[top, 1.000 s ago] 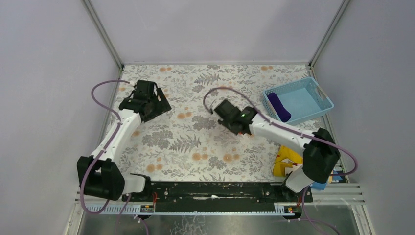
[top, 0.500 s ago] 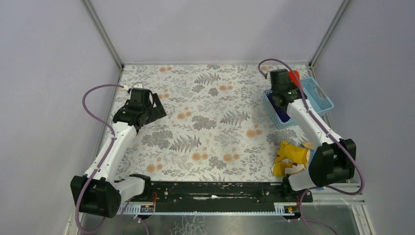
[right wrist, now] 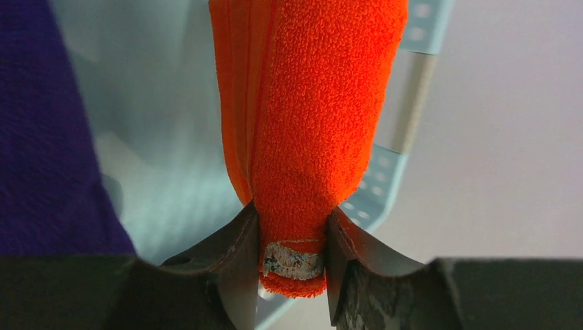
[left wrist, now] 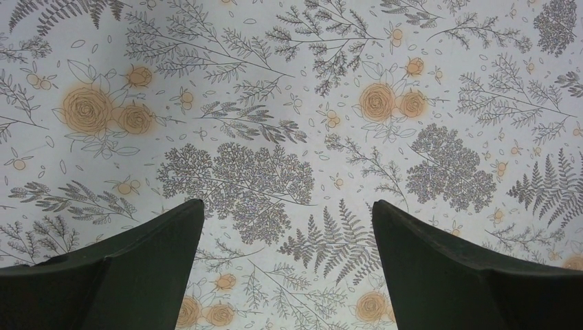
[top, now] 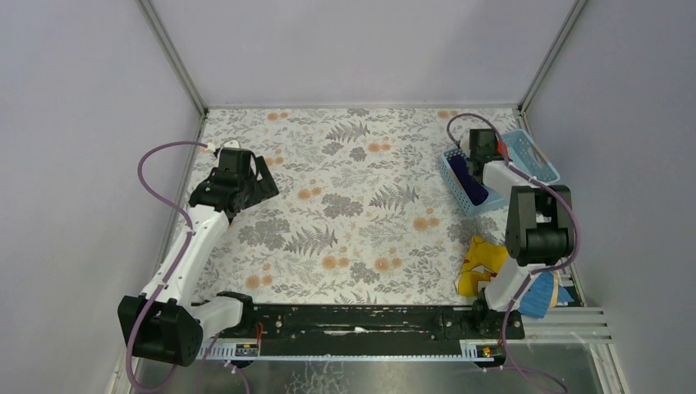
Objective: Roll the towels
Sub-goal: Place the towel in the bin.
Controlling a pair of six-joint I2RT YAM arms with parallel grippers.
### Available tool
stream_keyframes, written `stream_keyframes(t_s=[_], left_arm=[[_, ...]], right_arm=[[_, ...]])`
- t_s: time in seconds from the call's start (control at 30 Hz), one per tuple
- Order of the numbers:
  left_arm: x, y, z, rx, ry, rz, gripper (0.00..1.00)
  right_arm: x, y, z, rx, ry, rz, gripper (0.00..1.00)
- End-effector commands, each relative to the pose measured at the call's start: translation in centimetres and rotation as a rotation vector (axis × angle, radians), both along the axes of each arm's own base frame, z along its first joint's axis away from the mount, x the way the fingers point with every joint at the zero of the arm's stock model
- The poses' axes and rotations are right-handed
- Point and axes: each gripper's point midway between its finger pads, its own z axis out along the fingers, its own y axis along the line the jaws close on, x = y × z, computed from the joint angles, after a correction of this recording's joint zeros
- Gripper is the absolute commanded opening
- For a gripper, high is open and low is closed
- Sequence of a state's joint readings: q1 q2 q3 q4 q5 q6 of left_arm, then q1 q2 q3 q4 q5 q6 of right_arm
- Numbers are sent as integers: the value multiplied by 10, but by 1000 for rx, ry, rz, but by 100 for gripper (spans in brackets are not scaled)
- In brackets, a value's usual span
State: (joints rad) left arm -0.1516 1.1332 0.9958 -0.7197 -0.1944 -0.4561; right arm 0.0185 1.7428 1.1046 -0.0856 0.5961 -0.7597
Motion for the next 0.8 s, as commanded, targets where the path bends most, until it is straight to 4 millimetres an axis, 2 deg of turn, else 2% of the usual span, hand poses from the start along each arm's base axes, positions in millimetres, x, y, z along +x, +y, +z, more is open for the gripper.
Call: stream_keyframes(t_s=[0.0, 0.07, 0.17, 0.37, 0.57, 0.77], left_arm=[[2, 6, 4, 36, -31, 17, 92], [2, 7, 4, 38, -30, 18, 92], [2, 8, 4, 43, -32, 23, 92], [2, 9, 3, 47, -32, 29, 93], [1, 12, 4, 55, -35, 40, 93], [2, 11, 1, 56, -26, 37, 93]], right_arm=[[14, 7, -26, 98, -10, 39, 0], [11, 16, -43, 197, 31, 62, 0], [7, 28, -59, 361, 59, 80, 0], [11, 50, -71, 615, 104, 127, 0], [13, 71, -82, 753, 178, 208, 0], [8, 82, -95, 805, 243, 248, 0]])
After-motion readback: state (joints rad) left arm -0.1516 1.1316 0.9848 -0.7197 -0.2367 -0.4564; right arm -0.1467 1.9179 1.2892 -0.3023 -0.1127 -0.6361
